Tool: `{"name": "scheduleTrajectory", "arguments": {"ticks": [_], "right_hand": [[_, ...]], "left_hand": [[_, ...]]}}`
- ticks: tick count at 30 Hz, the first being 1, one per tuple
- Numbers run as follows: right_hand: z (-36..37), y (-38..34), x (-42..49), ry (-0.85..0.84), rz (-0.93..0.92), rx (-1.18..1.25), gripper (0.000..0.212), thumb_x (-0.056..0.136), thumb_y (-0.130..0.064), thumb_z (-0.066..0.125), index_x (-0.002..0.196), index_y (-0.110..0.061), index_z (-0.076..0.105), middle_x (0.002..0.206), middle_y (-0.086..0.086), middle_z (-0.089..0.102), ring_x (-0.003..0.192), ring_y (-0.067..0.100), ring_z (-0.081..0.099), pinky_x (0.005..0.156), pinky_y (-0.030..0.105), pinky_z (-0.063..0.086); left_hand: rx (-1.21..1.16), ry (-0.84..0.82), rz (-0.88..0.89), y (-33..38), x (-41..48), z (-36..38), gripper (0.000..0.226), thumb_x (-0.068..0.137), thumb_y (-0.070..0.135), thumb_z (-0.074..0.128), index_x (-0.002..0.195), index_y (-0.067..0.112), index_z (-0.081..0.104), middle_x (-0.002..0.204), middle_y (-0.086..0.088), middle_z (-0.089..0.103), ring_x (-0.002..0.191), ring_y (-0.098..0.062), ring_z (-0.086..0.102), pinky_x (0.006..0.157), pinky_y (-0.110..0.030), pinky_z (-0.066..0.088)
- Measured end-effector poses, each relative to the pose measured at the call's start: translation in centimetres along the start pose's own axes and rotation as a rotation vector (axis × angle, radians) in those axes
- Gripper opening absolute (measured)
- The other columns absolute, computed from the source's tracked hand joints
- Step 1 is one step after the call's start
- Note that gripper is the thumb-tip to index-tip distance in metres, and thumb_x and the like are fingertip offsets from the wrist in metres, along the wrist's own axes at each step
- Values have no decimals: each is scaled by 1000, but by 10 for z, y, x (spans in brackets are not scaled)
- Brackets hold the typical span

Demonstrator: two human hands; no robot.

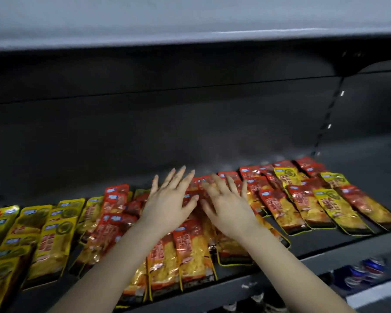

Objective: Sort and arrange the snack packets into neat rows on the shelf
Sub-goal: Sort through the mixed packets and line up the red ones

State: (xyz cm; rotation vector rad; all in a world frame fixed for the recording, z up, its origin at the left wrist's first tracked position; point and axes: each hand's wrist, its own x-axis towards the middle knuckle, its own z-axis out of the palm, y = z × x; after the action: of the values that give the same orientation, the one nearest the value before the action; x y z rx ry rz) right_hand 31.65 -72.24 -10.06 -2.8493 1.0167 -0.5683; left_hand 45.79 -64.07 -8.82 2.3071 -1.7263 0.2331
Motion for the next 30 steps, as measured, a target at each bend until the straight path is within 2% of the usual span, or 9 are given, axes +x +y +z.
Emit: {"name": "scheduleTrajectory", "arguments": {"ticks": [5,15,21,24,30], "right_hand": [[-10,59,-3,-21,53,-21,52,97,-45,31,146,-33,20,156,-3,11,145,28,1,111,60,-1],[-35,175,-13,-42,90,-60,52,97,-45,31,146,-32,21,157,-2,11,145,28,1,111,61,-1],[-46,219,-30,-64,130,-31,52,96,-43,34,146,-30,24,158,-3,6,144,28,-1,111,62,0],[-48,238,-43,-40,147,-44,53,94,-48,29,144,-31,27,156,-3,13,144,30,6,110,64,3],[-52,270,-68,-85,213,-44,53,96,-45,34,146,-35,21,156,-5,13,144,30,3,110,61,0]], "left_hand": [[-31,-29,44,51,33,15,63,97,49,33,150,35,4,159,10,-3,146,-10,-3,117,-43,-5],[-93,-58,81,156,83,46,62,97,46,36,150,34,7,159,9,3,146,-10,0,117,-43,-3],[-98,-106,125,207,96,59,62,96,43,38,150,33,10,159,10,6,147,-12,4,118,-44,-2],[-94,-132,149,229,100,65,62,96,43,38,150,33,10,159,11,7,146,-10,3,118,-44,-3],[-125,-197,186,263,102,78,63,95,42,40,150,34,10,158,11,10,146,-10,3,117,-45,-3]]}}
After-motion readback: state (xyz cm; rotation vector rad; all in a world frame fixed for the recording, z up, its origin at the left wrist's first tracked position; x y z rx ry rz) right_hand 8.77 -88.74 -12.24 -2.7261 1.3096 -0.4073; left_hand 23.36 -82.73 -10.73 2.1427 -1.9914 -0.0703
